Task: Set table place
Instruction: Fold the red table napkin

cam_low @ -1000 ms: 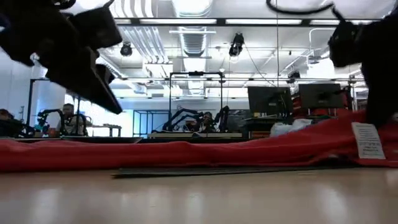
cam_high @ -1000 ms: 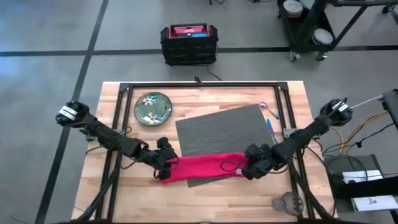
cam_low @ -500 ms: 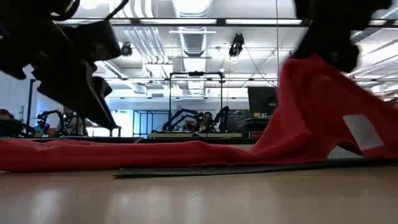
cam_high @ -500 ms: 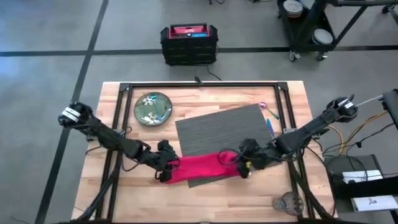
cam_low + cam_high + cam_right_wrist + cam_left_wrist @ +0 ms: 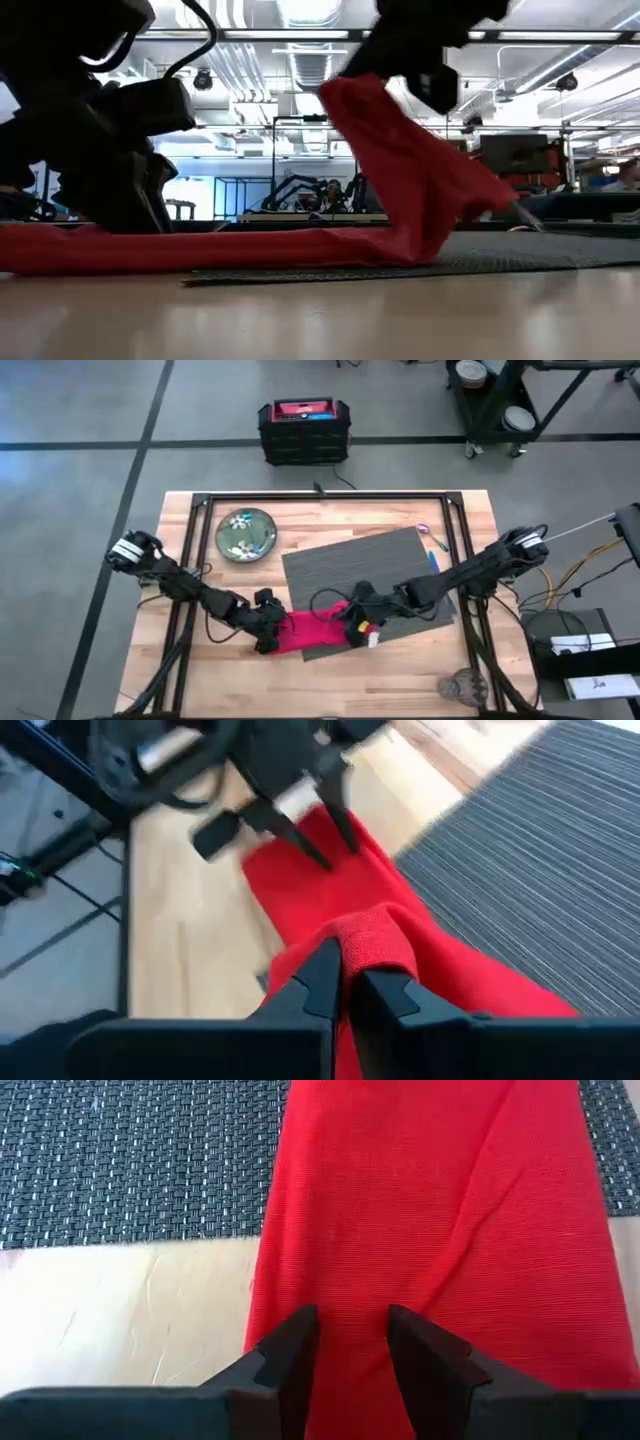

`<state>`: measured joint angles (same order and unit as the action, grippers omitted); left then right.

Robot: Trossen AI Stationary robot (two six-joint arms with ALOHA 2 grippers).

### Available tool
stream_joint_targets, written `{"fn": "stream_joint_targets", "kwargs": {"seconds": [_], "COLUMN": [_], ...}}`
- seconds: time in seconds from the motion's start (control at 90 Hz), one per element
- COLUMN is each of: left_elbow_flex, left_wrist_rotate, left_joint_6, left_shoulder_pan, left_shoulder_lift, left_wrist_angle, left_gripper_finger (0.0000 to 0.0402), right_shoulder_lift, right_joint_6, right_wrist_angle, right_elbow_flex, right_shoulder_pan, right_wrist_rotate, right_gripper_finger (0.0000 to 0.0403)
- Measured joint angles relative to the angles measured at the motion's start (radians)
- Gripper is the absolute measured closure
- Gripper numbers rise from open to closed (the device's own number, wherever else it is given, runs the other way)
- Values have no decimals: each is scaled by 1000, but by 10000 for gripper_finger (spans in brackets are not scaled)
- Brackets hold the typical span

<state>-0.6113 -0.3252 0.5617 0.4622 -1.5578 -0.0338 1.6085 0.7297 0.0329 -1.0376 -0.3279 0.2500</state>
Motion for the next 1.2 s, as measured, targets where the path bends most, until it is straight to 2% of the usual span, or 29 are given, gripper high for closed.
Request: {"fn": "stream_joint_targets", "kwargs": {"seconds": [0.489,0.622,0.8,0.933,1.2], "left_elbow_flex": [0,-25,-95,-126,-120], "left_wrist_rotate": [29,75,77,83,74], "left_joint_6": [-4,-4,34,73,134], "left_shoulder_pan": [0,0,7,36,67], "left_shoulder_lift": [58,104,169,225,317], "left_wrist_angle": [-6,-137,-367,-465,-503], "left_gripper_finger": [288,288,288,288,288], "right_shoulder_lift": [322,374,429,477,565], "right_joint_6": [-36,-70,-132,-146,-183], "right_wrist_angle": [6,2,-14,-22,-76], "right_elbow_flex": [-333,-403,-486,-519,-602], "right_shoulder_pan": [70,81,85,94,100], "right_wrist_rotate": [-47,-84,-128,-142,-183], "right_gripper_finger": [403,403,403,403,393]}}
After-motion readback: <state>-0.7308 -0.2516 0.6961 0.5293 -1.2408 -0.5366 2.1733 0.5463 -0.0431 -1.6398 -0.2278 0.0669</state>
